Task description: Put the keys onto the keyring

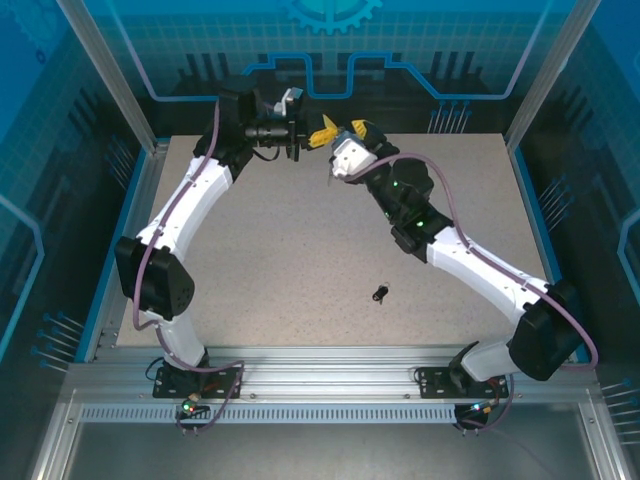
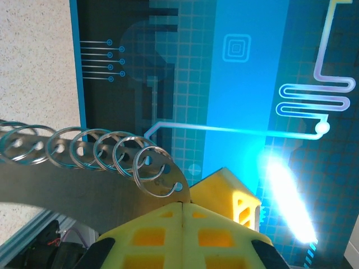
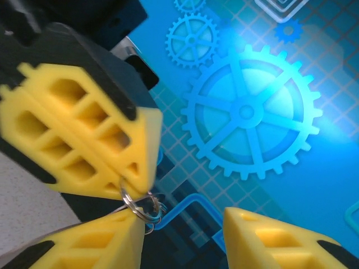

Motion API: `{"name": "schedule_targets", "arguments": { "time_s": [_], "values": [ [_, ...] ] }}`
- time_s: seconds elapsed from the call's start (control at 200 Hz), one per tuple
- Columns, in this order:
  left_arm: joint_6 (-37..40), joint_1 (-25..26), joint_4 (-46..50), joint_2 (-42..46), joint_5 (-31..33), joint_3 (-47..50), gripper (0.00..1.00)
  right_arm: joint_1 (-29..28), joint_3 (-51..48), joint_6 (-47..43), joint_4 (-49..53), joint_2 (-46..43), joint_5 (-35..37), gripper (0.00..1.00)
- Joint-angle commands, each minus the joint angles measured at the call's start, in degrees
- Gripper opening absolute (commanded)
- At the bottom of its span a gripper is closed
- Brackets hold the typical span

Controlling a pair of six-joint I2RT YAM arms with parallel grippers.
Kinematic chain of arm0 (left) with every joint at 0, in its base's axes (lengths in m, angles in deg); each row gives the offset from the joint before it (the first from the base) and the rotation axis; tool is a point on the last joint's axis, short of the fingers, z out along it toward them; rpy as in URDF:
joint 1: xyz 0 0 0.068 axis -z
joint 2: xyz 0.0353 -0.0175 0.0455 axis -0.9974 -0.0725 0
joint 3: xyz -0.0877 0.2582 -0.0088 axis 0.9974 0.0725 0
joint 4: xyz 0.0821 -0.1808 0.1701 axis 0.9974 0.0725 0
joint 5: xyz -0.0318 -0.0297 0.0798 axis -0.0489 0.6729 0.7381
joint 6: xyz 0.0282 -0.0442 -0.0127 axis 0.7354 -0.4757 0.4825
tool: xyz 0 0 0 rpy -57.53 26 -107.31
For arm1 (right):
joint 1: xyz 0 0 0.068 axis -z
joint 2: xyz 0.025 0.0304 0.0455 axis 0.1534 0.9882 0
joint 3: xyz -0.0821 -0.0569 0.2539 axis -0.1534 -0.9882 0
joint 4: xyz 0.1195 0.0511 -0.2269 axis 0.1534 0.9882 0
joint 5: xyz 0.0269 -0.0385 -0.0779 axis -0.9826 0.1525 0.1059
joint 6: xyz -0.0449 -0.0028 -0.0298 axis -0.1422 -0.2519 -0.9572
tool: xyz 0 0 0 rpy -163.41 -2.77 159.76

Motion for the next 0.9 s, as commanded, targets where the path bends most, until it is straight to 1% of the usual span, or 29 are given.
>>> {"name": "schedule_targets", "arguments": {
  "time_s": [0.0, 0.13, 0.48, 0.68, 0.735, 0.895],
  "values": [
    [1.25, -0.08, -0.53, 0.1, -2.08, -1.56, 0.0, 1.27, 3.65, 6.56, 6.08, -2.71, -5.08, 0.41],
    [0.48, 0.18, -1.54, 0.1, -2.26, -1.3, 0.0, 1.55, 5.01, 8.39, 8.97, -2.8, -7.38, 0.4],
    [0.07, 0.36, -2.75, 0.38, -3.65, -0.95, 0.0, 1.64, 7.89, 9.2, 9.86, -0.58, -8.14, 0.37],
    [-0.09, 0.36, -3.23, 0.19, -4.29, -1.31, 0.0, 1.73, 8.59, 8.5, 10.71, 0.29, -9.52, 0.33],
    [-0.1, 0.36, -3.29, 0.12, -4.43, -1.42, 0.0, 1.74, 8.82, 8.24, 12.73, 0.43, -9.67, 0.31],
    [0.14, 0.34, -3.24, -0.08, -4.96, -1.45, 0.0, 1.9, 9.86, 7.9, 13.86, 1.08, -10.63, 0.29]
  ]
}}
